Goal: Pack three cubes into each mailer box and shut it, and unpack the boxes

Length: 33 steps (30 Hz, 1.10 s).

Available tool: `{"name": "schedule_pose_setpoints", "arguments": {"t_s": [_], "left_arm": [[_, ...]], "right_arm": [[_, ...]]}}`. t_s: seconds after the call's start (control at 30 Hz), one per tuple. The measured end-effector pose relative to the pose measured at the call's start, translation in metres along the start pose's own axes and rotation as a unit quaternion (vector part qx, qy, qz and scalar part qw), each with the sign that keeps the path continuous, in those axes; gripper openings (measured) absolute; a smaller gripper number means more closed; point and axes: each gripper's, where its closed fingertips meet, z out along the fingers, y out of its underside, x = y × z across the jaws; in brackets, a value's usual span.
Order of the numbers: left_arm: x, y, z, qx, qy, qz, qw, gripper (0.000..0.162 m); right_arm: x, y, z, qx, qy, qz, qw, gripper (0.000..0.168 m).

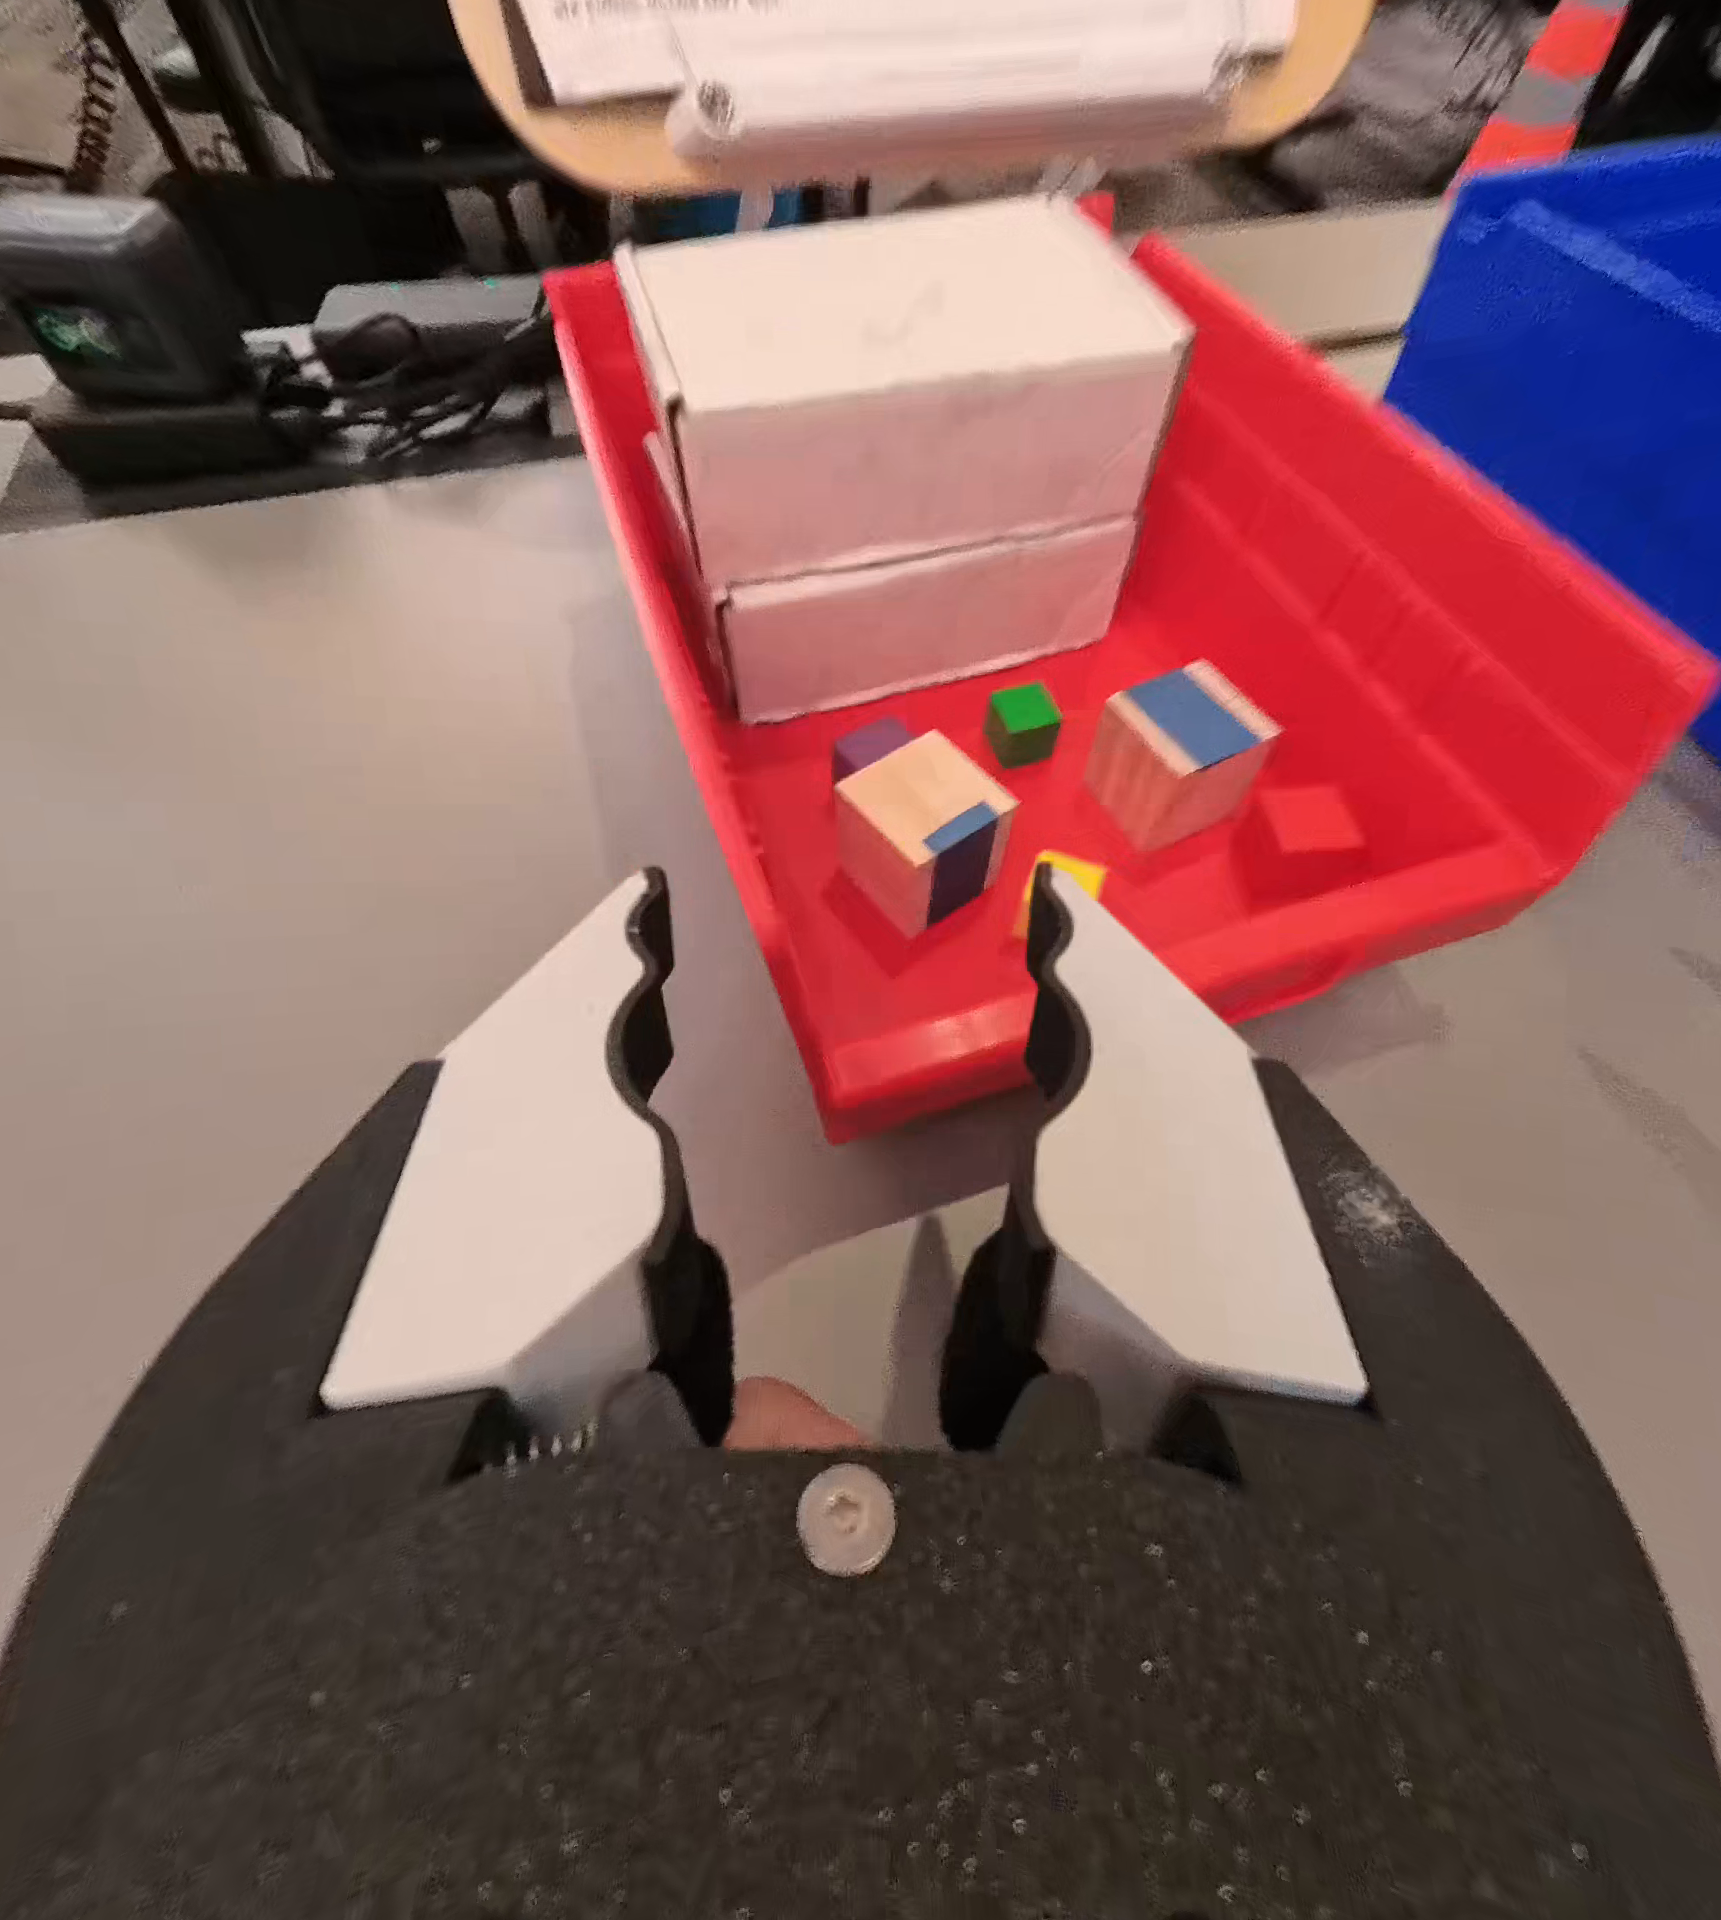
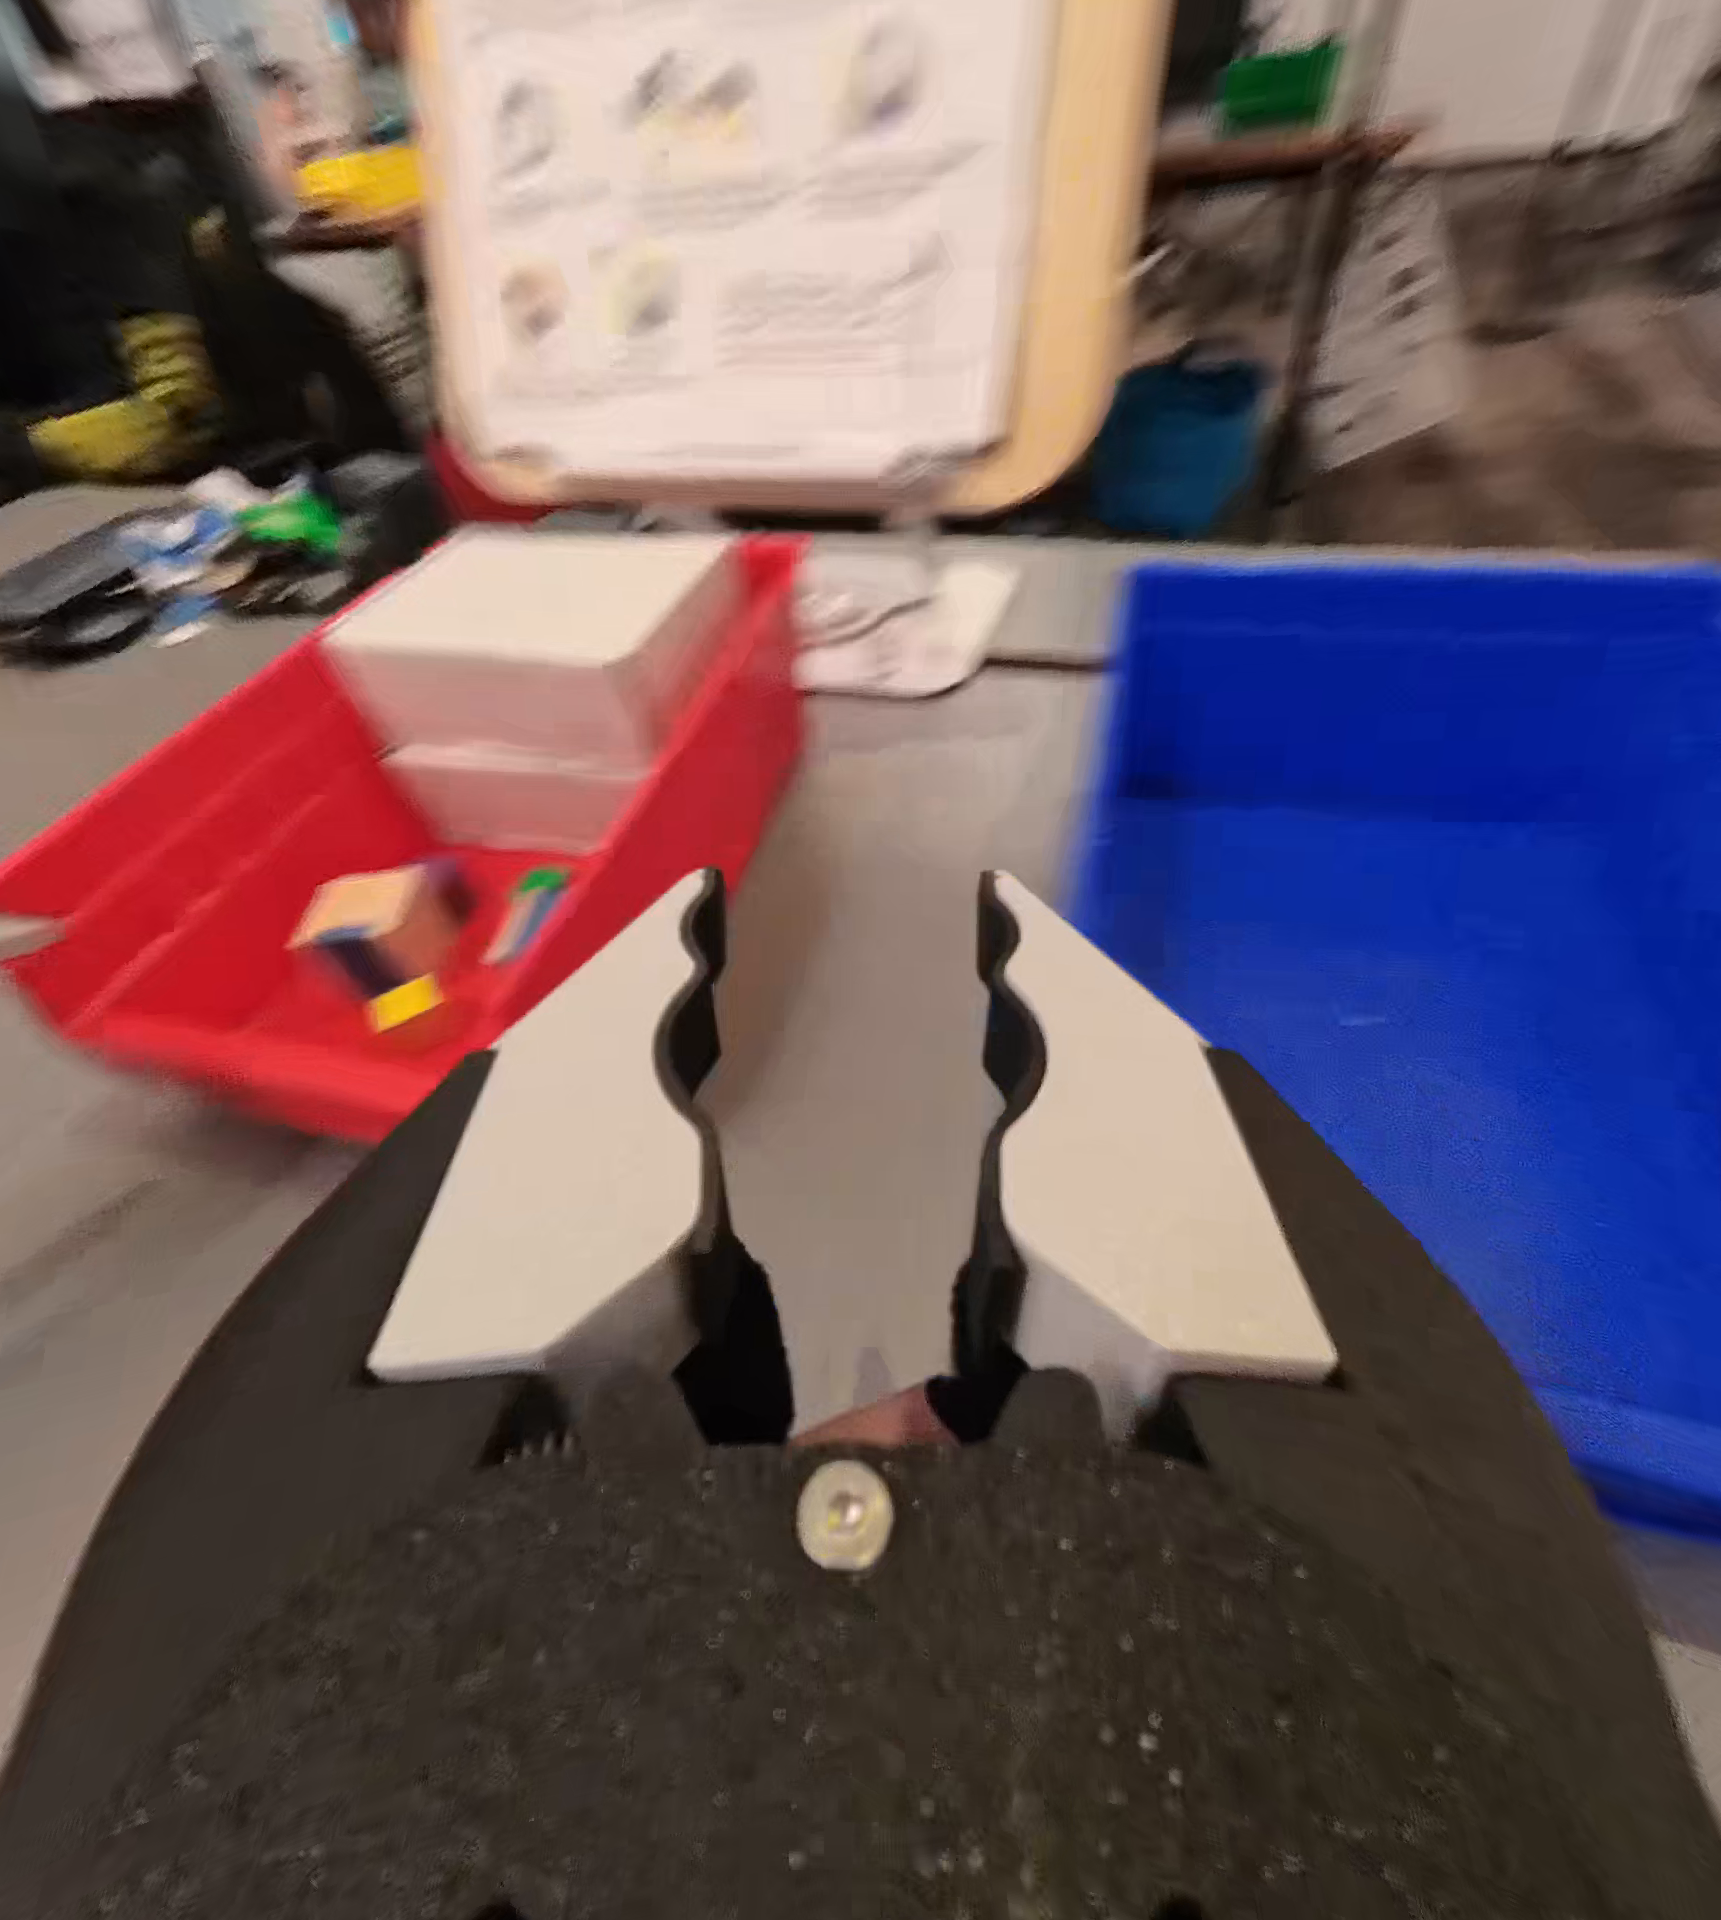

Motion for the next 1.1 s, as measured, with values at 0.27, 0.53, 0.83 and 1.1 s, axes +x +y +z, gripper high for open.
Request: {"name": "schedule_pose_setpoints", "arguments": {"t_s": [0.27,0.53,0.83,1.1], "left_arm": [[-0.017,0.021,0.031,-0.033,-0.008,0.008,0.999,0.005],[-0.040,-0.004,0.012,0.013,-0.026,0.051,0.998,0.002],[-0.214,-0.001,-0.030,0.045,-0.090,-0.008,0.995,0.000],[-0.289,0.041,-0.016,0.011,-0.068,-0.093,0.993,0.000]], "right_arm": [[-0.093,0.088,0.061,-0.118,-0.042,-0.008,0.992,0.022],[-0.103,0.060,0.061,-0.047,0.107,-0.044,0.992,0.002],[-0.267,0.044,0.116,0.004,0.058,-0.041,0.997,0.004],[-0.346,0.091,0.155,-0.051,0.001,-0.014,0.999,0.011]]}}
